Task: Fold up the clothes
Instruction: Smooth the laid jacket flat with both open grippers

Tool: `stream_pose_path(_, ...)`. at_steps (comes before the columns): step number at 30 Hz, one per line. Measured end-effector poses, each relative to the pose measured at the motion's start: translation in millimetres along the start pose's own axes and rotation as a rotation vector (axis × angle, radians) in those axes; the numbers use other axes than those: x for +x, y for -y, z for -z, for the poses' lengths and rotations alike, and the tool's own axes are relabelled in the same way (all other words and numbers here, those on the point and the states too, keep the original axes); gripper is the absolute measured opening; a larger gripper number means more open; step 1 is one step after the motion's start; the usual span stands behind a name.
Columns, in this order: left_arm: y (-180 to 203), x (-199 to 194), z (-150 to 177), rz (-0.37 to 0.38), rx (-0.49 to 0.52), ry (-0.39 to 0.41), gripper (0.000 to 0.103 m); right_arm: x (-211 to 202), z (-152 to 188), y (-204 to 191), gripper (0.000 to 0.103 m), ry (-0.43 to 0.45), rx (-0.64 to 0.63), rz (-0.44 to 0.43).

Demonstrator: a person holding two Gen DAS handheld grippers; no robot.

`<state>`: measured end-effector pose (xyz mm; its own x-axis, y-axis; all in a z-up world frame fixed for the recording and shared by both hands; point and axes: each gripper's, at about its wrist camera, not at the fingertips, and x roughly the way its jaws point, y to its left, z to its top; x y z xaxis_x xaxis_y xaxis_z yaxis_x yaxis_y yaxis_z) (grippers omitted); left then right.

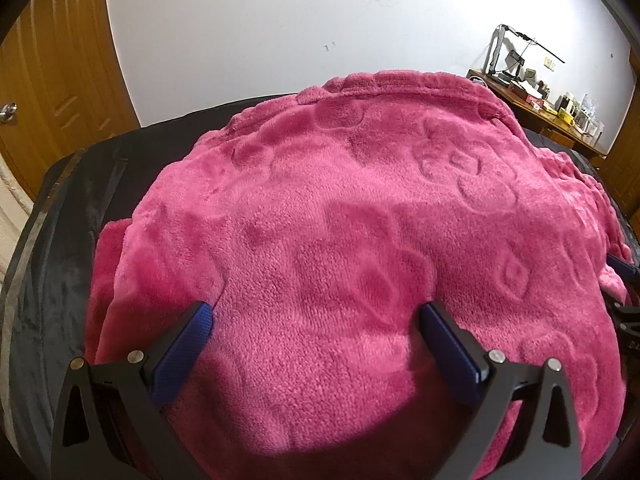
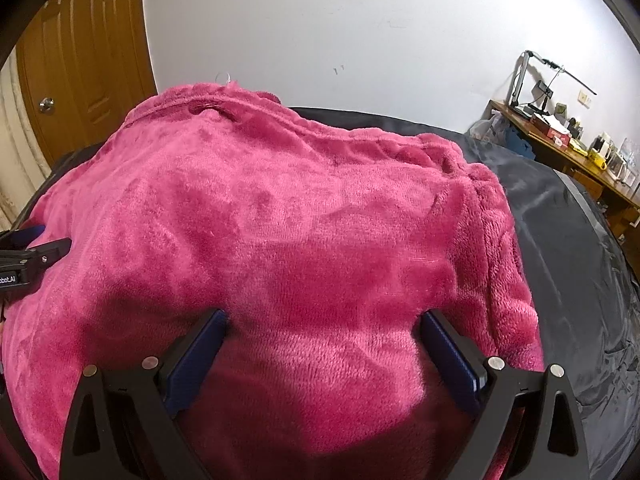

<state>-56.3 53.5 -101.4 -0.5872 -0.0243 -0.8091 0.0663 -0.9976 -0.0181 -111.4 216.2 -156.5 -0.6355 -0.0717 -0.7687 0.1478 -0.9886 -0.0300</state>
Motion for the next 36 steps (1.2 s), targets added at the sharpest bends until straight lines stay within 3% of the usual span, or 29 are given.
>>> stream_pose_path(7, 7.9, -2.9, -3.4, -0.032, 0.005, -0.016, 0.103, -1.4, 0.8, 1.7, 0.099, 0.010, -0.002, -0.007)
stream_pose_path(12, 13.6, -5.4, -16.1, -0.066, -0.026, -0.113, 0.103, -1.7, -2.3, 3.9, 0.099, -0.013, -0.005, -0.024)
stream_pose_path(14, 16.5, -13.1, -20.5, -0.073, -0.059, -0.135, 0.103, -1.5, -9.9, 7.0, 0.099, -0.070, -0.002, -0.045)
stream_pose_path(17, 32.4, -37.2, -22.6, -0.046, -0.071, -0.104, 0.103, -7.9, -21.5, 11.9, 0.099, -0.151, 0.029, -0.068)
stream_pose_path(20, 61.7, -59.3, -18.7, -0.059, -0.027, -0.092, 0.103, -29.5, -24.8, 16.8, 0.099, -0.141, 0.084, -0.101)
stream_pose_path(25, 103.0, -66.0, 6.5, -0.045, 0.021, -0.140, 0.103, -55.3, -11.1, 8.1, 0.099, -0.137, 0.012, -0.060)
stream_pose_path(27, 114.2, -55.9, 16.0, -0.036, 0.052, -0.178, 0.103, -49.9, 2.0, 5.0, 0.099, -0.174, -0.030, -0.033)
stream_pose_path(29, 115.1, -47.3, 23.6, -0.048, 0.054, -0.190, 0.103, -37.3, 17.3, 4.3, 0.101, -0.224, -0.052, -0.021)
stream_pose_path(36, 112.8, -39.1, 27.8, -0.042, 0.036, -0.188, 0.103, -29.3, 29.7, 11.7, 0.103, -0.206, -0.027, -0.057)
